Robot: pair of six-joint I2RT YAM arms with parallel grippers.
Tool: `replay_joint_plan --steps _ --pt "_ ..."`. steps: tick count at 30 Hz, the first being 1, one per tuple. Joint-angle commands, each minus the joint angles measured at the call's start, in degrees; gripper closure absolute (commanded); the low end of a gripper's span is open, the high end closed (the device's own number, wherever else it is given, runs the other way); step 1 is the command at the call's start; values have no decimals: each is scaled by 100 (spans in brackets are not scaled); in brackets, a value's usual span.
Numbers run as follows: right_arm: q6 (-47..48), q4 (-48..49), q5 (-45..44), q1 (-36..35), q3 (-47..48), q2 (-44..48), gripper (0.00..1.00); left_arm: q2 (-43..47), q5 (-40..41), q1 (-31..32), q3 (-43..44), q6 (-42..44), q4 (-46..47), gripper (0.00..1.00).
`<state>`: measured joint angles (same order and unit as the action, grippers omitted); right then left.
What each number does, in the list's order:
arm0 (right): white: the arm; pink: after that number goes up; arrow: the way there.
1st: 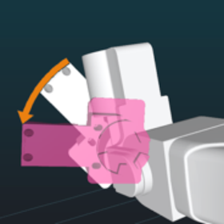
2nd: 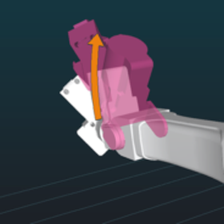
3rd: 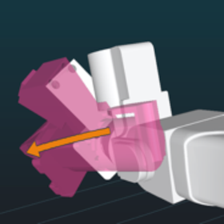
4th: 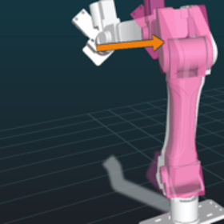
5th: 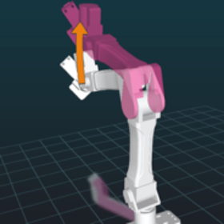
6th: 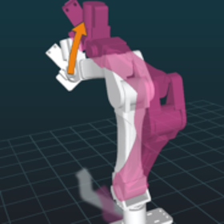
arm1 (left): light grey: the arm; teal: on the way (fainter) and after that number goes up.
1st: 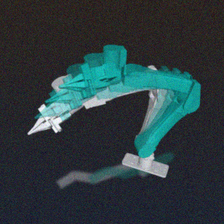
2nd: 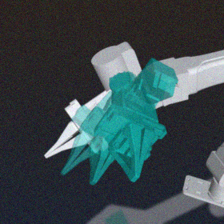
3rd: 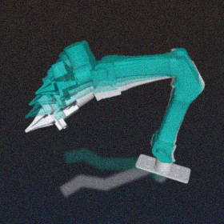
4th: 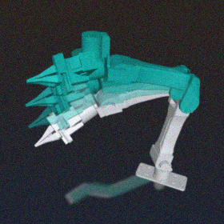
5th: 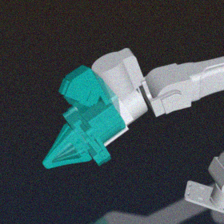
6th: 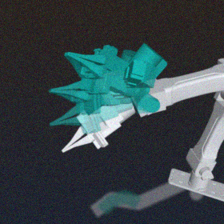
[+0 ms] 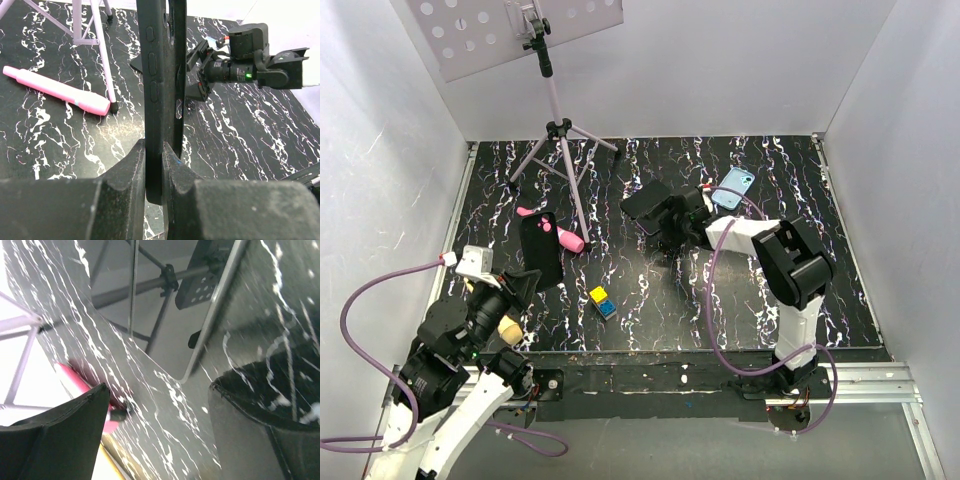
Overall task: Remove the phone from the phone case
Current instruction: Place the phone at the center of the board, then place the phone case on the phone case.
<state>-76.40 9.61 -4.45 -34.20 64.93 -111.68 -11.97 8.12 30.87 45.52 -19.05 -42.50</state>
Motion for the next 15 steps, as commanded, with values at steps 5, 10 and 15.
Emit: replay_joint_plan --steps 5,10,15 --pt "1072 -240 962 9 -1139 1103 13 -192 128 15 36 42 -4 100" --pt "2864 -1273 1954 44 -649 1114 15 -227 190 15 19 24 -4 100" --pt "3788 -1671 2554 45 -744 1481 22 -411 85 15 -16 24 22 100"
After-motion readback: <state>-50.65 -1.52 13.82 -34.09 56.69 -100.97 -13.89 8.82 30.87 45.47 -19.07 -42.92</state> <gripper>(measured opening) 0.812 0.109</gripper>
